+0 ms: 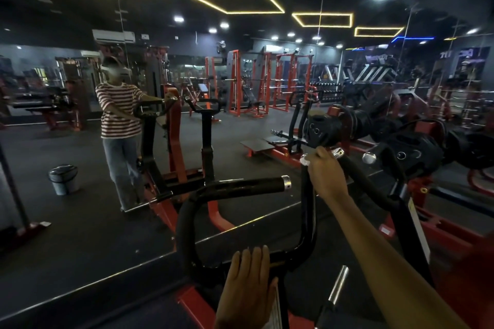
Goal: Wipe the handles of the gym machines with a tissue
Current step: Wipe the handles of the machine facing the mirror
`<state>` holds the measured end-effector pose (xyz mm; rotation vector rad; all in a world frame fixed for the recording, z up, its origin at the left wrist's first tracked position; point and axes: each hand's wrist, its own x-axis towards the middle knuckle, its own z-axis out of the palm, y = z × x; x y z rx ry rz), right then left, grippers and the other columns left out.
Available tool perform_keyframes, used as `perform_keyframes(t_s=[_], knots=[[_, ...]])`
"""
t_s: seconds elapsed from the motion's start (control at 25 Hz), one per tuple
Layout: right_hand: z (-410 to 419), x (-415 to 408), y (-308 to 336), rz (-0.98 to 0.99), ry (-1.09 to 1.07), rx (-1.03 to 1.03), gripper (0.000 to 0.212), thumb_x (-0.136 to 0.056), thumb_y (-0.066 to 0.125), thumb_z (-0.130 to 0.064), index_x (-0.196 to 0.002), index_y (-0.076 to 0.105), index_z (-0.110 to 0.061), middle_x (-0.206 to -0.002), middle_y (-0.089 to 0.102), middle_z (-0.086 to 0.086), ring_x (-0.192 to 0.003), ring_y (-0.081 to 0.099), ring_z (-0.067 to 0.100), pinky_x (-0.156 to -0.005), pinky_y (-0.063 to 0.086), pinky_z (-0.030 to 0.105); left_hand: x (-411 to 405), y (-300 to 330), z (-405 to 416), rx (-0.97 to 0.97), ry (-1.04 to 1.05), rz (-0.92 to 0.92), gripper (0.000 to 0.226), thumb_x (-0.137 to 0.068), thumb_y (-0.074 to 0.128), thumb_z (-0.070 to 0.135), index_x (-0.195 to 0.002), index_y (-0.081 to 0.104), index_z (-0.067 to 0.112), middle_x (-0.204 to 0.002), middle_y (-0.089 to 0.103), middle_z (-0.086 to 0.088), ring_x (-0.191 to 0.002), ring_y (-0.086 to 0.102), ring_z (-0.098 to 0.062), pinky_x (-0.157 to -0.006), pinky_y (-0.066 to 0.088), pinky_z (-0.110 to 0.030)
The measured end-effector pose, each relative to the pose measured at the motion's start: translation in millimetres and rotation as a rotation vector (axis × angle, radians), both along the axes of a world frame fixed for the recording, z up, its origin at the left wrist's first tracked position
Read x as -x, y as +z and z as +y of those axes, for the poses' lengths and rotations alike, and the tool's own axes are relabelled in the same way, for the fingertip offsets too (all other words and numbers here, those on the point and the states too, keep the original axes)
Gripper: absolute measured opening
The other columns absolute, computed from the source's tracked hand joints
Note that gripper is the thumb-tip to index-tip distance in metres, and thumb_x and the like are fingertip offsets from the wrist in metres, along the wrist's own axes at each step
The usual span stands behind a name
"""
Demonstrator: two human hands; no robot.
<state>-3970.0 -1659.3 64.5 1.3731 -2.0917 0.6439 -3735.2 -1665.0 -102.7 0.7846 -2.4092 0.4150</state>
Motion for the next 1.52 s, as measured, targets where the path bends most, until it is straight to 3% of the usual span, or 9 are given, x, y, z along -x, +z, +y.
perform_keyframes(t_s=[0.12, 0.28, 0.6, 0.84, 1.04, 1.16, 1.32, 1.44, 1.52], knots=[[2.7, -0.7, -4.5, 0.0, 0.029, -0.015, 0.022, -0.087, 0.057, -0.004, -0.108, 0.063, -0.005, -0.119, 0.055, 0.012, -0.109, 0.055, 0.025, -0.091, 0.047, 0.032, 0.5, -1.7, 0.8, 0.027, 0.002, 0.003, 0.056, -0.1, 0.012, 0.036, -0.124, 0.049, 0.003, -0.112, 0.066, -0.013, -0.101, 0.057, -0.03, -0.098, 0.039, -0.046], [6.5, -4.8, -16.6, -0.059, 0.078, 0.01, 0.023, -0.086, 0.058, 0.0, -0.107, 0.065, -0.001, -0.117, 0.056, 0.013, -0.109, 0.054, 0.028, -0.093, 0.048, 0.035, 0.2, 0.0, 1.7, -0.04, -0.02, -0.005, 0.065, -0.1, 0.011, 0.037, -0.12, 0.061, 0.002, -0.115, 0.066, -0.015, -0.1, 0.064, -0.032, -0.093, 0.049, -0.047], [23.0, -19.9, -43.5, -0.078, 0.096, 0.011, 0.022, -0.086, 0.059, -0.002, -0.107, 0.065, 0.002, -0.107, 0.058, 0.012, -0.104, 0.055, 0.027, -0.09, 0.049, 0.033, 0.4, 0.4, 2.4, -0.067, -0.047, 0.012, 0.063, -0.1, 0.012, 0.038, -0.124, 0.058, 0.002, -0.115, 0.065, -0.014, -0.102, 0.063, -0.03, -0.093, 0.049, -0.046], [36.3, -36.0, -60.5, -0.102, 0.092, 0.009, 0.026, -0.089, 0.057, -0.007, -0.113, 0.062, 0.001, -0.114, 0.056, 0.012, -0.108, 0.053, 0.026, -0.091, 0.05, 0.034, -0.3, 2.8, 3.1, -0.031, -0.054, 0.008, 0.055, -0.092, 0.033, 0.039, -0.124, 0.058, 0.002, -0.114, 0.064, -0.013, -0.1, 0.062, -0.028, -0.093, 0.05, -0.044], [53.6, -51.2, -88.2, -0.106, 0.132, 0.017, 0.023, -0.085, 0.063, -0.008, -0.107, 0.066, -0.003, -0.109, 0.059, 0.009, -0.103, 0.057, 0.022, -0.084, 0.053, 0.029, 4.5, 9.1, 2.3, -0.055, -0.063, 0.016, 0.051, -0.092, 0.034, 0.04, -0.117, 0.06, 0.004, -0.109, 0.064, -0.01, -0.095, 0.062, -0.025, -0.086, 0.053, -0.043], [68.2, -65.1, -111.8, -0.126, 0.177, 0.031, 0.018, -0.079, 0.07, -0.005, -0.097, 0.068, -0.002, -0.097, 0.061, 0.009, -0.09, 0.062, 0.023, -0.072, 0.057, 0.032, 7.8, 15.9, -1.0, -0.09, -0.094, 0.02, 0.047, -0.092, 0.031, 0.042, -0.11, 0.061, 0.009, -0.101, 0.064, -0.006, -0.087, 0.062, -0.021, -0.08, 0.053, -0.04], [85.9, -86.2, -138.9, -0.374, 0.225, 0.047, 0.019, -0.086, 0.056, -0.004, -0.103, 0.062, 0.003, -0.104, 0.056, 0.016, -0.093, 0.055, 0.028, -0.08, 0.045, 0.03, 13.8, 17.6, -7.3, -0.048, -0.103, -0.039, 0.058, -0.093, 0.03, 0.042, -0.129, 0.051, 0.002, -0.128, 0.058, -0.015, -0.118, 0.056, -0.029, -0.098, 0.047, -0.047], [91.6, -94.2, -148.2, -0.451, 0.273, 0.08, 0.033, -0.09, 0.045, -0.025, -0.113, 0.059, -0.006, -0.105, 0.048, -0.007, -0.094, 0.045, 0.005, -0.083, 0.038, 0.018, 20.0, 23.0, -14.8, 0.026, -0.129, -0.054, 0.064, -0.093, 0.032, 0.044, -0.141, 0.036, 0.001, -0.147, 0.036, -0.019, -0.137, 0.035, -0.03, -0.112, 0.026, -0.048], [91.5, -91.5, -148.4, -0.471, 0.296, 0.129, 0.027, -0.093, 0.044, -0.026, -0.11, 0.059, -0.012, -0.098, 0.043, -0.02, -0.087, 0.043, -0.007, -0.082, 0.041, 0.016, 21.5, 25.5, -18.6, 0.055, -0.142, -0.057, 0.068, -0.094, 0.033, 0.047, -0.143, 0.028, 0.001, -0.15, 0.028, -0.02, -0.14, 0.028, -0.03, -0.111, 0.017, -0.047]])
